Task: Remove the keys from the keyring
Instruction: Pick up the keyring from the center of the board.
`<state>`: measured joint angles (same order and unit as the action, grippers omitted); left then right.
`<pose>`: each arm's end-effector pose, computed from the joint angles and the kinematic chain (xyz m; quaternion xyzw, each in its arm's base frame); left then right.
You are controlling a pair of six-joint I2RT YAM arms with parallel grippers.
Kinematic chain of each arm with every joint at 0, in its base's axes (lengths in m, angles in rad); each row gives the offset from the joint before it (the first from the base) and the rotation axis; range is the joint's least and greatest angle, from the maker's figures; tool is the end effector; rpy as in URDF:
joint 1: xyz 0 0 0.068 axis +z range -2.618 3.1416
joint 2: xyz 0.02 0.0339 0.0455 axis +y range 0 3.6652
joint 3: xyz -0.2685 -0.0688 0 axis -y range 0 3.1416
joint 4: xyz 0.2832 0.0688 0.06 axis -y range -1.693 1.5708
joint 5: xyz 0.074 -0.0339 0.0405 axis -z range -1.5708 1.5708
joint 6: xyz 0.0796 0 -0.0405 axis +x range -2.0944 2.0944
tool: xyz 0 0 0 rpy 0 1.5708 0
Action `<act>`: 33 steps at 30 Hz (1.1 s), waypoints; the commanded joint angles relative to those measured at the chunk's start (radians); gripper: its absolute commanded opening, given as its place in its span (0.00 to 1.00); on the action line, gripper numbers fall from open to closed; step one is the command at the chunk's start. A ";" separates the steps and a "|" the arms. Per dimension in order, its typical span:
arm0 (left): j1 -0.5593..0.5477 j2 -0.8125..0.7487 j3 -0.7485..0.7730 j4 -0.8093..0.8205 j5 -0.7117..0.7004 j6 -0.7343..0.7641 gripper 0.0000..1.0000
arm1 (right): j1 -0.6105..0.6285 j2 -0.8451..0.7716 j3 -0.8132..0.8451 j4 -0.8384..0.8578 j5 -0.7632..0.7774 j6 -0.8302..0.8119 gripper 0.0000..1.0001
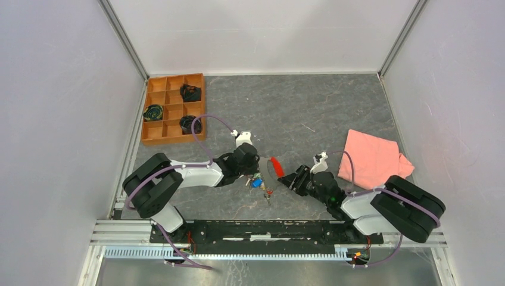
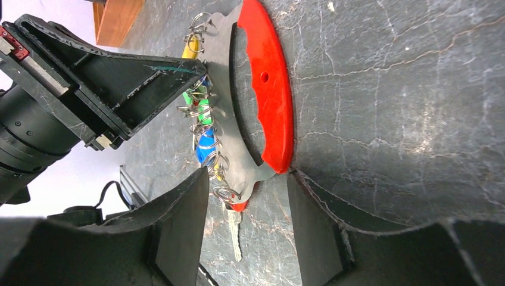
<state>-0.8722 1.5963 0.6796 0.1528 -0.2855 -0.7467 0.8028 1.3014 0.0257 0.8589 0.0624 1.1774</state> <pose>0.2457 -0.2577 0.0896 0.0013 0.9121 -0.1910 0.3628 0.1624 0.1610 0.0567 0.1727 0.8199 0.4415 0.3210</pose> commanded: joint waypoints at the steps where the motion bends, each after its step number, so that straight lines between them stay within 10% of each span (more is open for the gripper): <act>1: -0.003 0.050 -0.038 -0.017 -0.015 -0.027 0.13 | -0.001 0.082 -0.049 0.113 -0.030 0.053 0.57; 33: 0.005 -0.112 -0.080 0.042 0.191 -0.063 0.05 | 0.019 0.178 0.159 0.403 -0.060 -0.119 0.45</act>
<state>-0.8391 1.5196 0.6178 0.1787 -0.2474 -0.7841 0.8032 1.4410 0.1211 1.2270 0.0265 1.1030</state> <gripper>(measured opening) 0.056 0.467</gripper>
